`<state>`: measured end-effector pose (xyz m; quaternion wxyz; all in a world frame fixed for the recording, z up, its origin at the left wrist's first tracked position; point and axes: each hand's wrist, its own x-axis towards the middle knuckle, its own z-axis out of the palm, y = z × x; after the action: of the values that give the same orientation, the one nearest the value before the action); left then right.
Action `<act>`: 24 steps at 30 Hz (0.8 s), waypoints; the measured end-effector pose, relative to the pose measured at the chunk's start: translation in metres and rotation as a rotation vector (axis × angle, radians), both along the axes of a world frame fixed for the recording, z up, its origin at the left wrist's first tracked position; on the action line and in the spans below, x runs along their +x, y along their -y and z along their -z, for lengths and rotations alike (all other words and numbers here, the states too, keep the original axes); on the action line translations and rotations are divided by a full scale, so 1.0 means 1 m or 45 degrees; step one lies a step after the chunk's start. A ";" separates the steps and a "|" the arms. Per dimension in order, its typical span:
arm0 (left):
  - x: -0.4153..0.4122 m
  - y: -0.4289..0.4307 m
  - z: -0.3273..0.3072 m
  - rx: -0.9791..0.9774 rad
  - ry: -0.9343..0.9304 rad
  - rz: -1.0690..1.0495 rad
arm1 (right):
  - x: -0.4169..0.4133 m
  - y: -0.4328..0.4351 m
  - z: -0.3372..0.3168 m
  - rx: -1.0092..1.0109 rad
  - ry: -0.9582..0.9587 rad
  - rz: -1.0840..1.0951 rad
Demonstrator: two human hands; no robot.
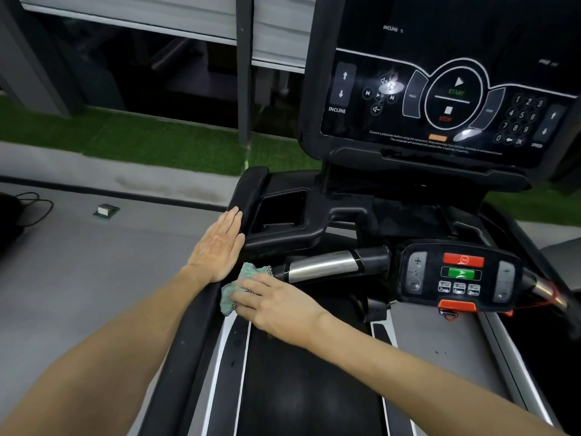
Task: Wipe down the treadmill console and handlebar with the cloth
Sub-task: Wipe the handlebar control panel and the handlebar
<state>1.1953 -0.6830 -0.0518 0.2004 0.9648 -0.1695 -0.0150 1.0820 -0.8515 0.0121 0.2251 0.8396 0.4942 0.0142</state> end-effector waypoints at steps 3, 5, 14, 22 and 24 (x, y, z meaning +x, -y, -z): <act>0.001 -0.001 0.001 -0.003 -0.008 -0.007 | -0.006 0.028 -0.009 0.160 0.069 0.048; 0.002 -0.001 0.001 0.002 -0.007 -0.003 | -0.010 0.053 -0.024 0.274 0.104 0.106; 0.002 -0.002 0.004 0.020 -0.004 0.002 | -0.037 0.140 -0.081 0.375 0.090 0.539; 0.002 0.009 -0.027 0.272 -0.024 -0.005 | -0.018 0.144 -0.119 1.095 -0.045 0.835; 0.000 0.027 -0.054 0.090 0.050 -0.018 | -0.015 0.157 -0.144 1.503 -0.139 0.981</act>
<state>1.1950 -0.7101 0.0017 0.1628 0.9726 -0.1661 -0.0008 1.0666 -1.0081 0.1561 -0.3039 0.9361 0.0822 0.1570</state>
